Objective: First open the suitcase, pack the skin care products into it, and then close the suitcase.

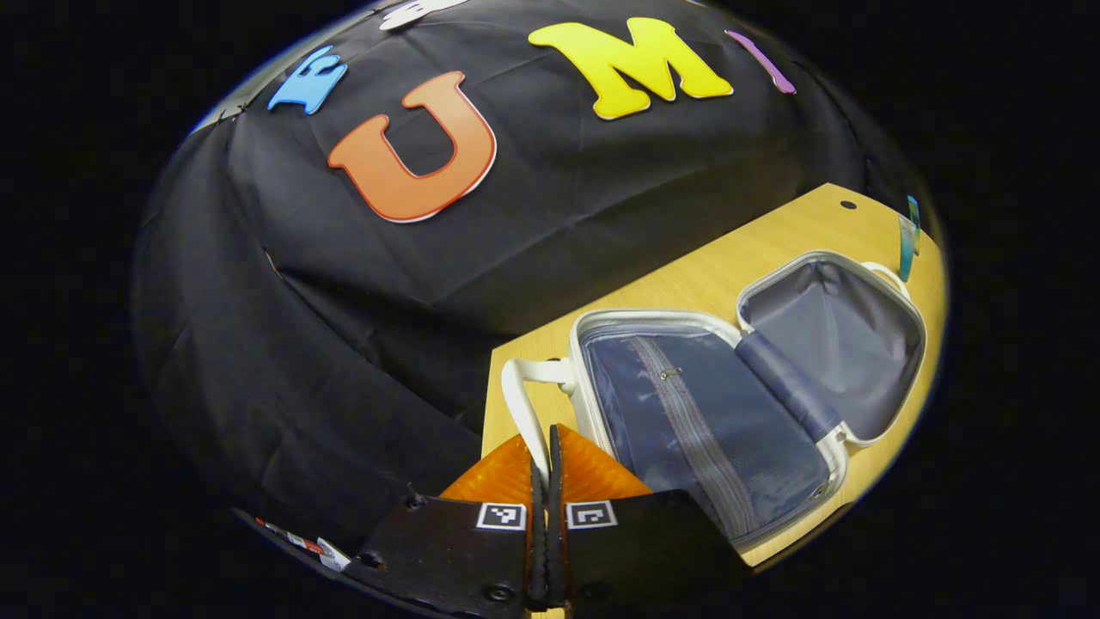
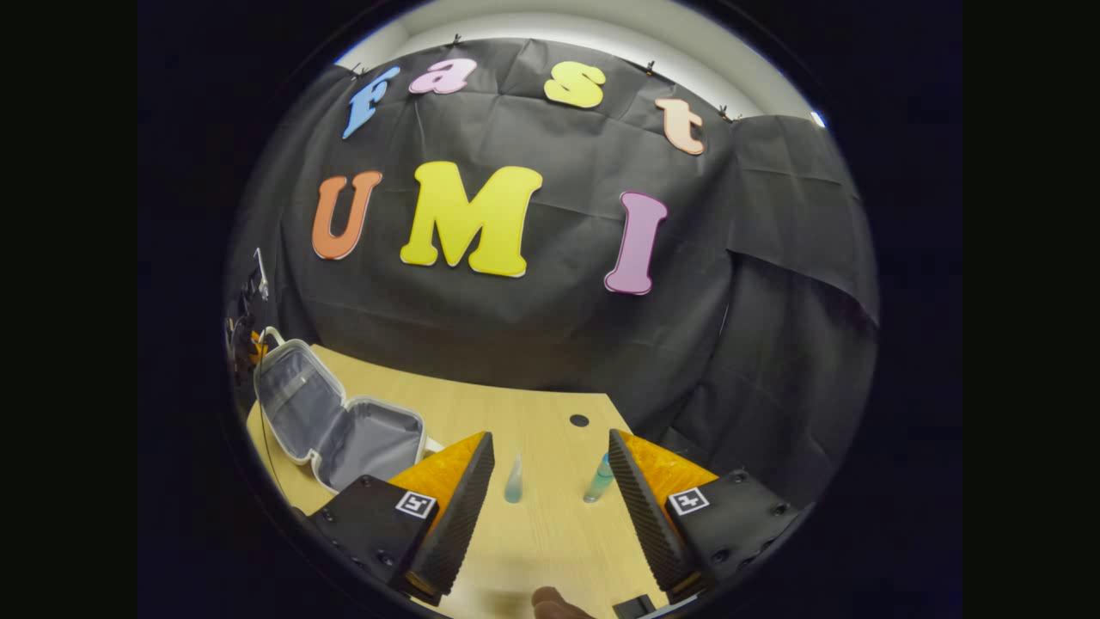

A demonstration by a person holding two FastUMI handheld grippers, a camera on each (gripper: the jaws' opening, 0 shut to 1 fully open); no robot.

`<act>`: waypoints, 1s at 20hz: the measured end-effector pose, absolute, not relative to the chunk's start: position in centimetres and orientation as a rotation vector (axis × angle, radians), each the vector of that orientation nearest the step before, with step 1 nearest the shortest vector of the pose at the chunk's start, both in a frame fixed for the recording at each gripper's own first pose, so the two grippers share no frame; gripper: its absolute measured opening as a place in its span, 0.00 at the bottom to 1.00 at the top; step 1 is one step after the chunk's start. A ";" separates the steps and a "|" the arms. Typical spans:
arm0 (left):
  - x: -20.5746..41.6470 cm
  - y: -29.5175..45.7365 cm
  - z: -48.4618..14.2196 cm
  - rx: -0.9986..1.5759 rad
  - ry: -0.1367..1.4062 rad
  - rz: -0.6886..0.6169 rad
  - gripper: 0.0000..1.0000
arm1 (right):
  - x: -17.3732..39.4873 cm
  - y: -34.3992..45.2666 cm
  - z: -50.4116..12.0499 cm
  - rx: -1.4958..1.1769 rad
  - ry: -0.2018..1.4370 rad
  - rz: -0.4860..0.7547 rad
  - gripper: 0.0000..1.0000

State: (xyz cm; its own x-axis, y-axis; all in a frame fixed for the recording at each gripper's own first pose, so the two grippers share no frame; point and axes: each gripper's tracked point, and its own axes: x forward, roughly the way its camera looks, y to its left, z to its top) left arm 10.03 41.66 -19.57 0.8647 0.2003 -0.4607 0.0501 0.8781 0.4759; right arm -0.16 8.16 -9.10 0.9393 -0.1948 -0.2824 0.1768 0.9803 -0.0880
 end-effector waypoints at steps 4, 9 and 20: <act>11.1 43.8 -23.5 0.442 0.566 0.058 0.03 | -0.6 7.0 -10.1 -0.102 0.326 -0.211 0.80; 11.3 45.2 -28.1 0.374 0.659 0.023 0.04 | -1.5 6.0 -12.0 -0.111 0.383 -0.241 0.79; 9.8 47.5 -30.4 0.239 0.662 0.054 0.55 | -1.9 5.3 -14.5 -0.174 0.440 -0.253 0.79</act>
